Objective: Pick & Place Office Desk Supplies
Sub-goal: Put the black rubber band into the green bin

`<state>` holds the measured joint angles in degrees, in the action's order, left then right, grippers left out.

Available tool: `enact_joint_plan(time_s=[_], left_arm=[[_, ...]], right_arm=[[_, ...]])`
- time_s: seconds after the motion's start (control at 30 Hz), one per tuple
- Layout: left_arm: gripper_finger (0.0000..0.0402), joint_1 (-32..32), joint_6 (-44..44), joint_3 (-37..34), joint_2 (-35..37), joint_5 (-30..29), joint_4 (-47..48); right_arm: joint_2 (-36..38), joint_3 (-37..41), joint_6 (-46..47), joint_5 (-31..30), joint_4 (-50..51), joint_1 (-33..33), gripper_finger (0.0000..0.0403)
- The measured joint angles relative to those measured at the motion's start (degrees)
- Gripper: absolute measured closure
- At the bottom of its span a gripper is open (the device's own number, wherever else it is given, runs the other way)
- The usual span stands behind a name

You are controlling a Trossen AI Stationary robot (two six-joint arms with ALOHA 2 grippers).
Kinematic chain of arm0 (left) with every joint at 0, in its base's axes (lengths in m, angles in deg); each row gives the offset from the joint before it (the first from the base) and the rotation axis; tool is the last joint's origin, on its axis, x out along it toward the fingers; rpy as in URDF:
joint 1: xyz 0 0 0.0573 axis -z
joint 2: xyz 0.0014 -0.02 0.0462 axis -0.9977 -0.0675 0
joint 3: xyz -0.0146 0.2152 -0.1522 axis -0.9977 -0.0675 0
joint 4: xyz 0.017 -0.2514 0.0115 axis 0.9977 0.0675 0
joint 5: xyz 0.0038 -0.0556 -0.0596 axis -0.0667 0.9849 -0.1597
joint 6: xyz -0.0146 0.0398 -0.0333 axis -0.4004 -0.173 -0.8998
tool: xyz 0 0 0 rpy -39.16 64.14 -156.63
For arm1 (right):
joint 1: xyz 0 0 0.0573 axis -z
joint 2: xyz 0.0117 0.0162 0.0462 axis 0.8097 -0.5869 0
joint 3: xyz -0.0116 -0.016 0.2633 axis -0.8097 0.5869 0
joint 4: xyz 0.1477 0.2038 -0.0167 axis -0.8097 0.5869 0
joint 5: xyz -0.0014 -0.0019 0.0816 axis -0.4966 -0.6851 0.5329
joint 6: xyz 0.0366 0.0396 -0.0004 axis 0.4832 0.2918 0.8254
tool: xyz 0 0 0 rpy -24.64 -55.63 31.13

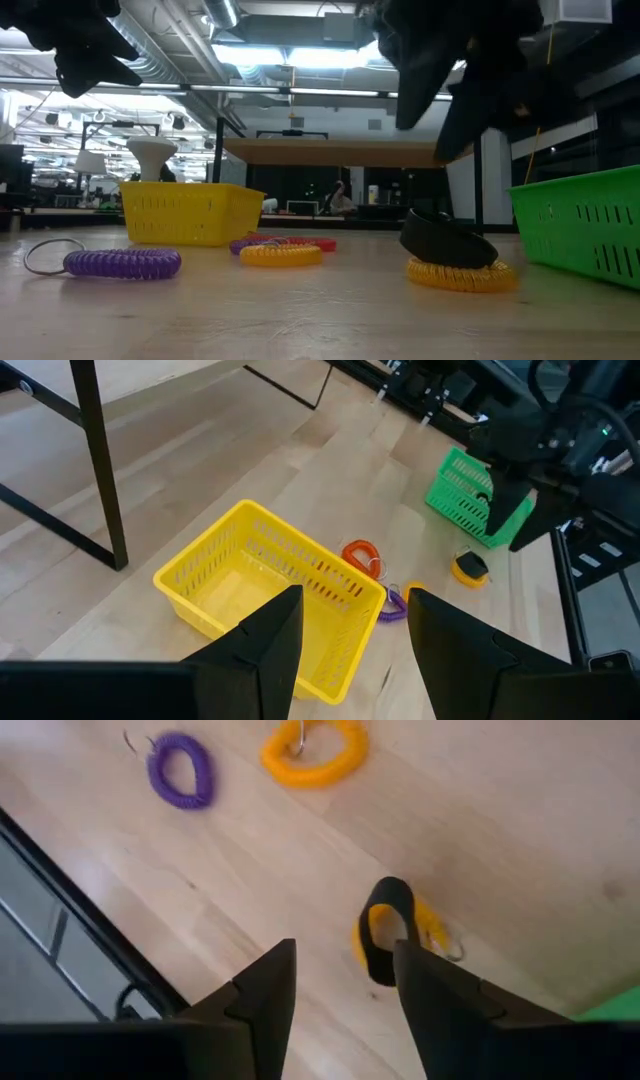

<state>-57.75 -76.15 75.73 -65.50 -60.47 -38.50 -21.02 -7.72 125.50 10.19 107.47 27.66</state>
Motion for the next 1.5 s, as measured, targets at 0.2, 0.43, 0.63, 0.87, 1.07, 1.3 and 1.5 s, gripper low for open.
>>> enact_joint_plan(time_s=[0.2, 0.43, 0.63, 0.87, 1.07, 1.3, 1.5], left_arm=[[0.0226, 0.0, 0.0, 0.0, -0.6, 0.0, 0.2], [0.0226, 0.0, -0.5, 0.0, -0.7, 0.2, 0.3], [0.0226, 0.0, -1.0, 0.0, -0.7, 0.2, 0.3], [0.0226, 0.0, -1.0, 0.0, -0.7, 0.2, 0.3], [0.0226, 0.0, -1.0, 0.0, -0.7, 0.2, 0.3], [0.0226, 0.0, -1.0, 0.0, -0.7, 0.1, 0.3], [0.0226, 0.0, -1.0, 0.0, -0.7, 0.1, 0.4]], right_arm=[[-2.6, 0.0, -1.7, 0.6, -0.7, 0.2, 0.0216], [-5.5, 0.0, -3.1, 2.4, -2.4, 1.6, 0.0227], [-7.3, 0.0, -4.5, 4.0, -3.6, 2.9, 0.0233], [-7.4, 0.0, -4.2, 5.0, -3.6, 3.8, 0.0274], [-7.4, 0.0, -4.1, 5.0, -3.6, 3.9, 0.0387], [-7.1, 0.0, -3.8, 5.8, -3.6, 4.0, 0.0396], [-3.9, 0.0, -4.0, 2.2, -4.6, 4.6, 0.0399]])
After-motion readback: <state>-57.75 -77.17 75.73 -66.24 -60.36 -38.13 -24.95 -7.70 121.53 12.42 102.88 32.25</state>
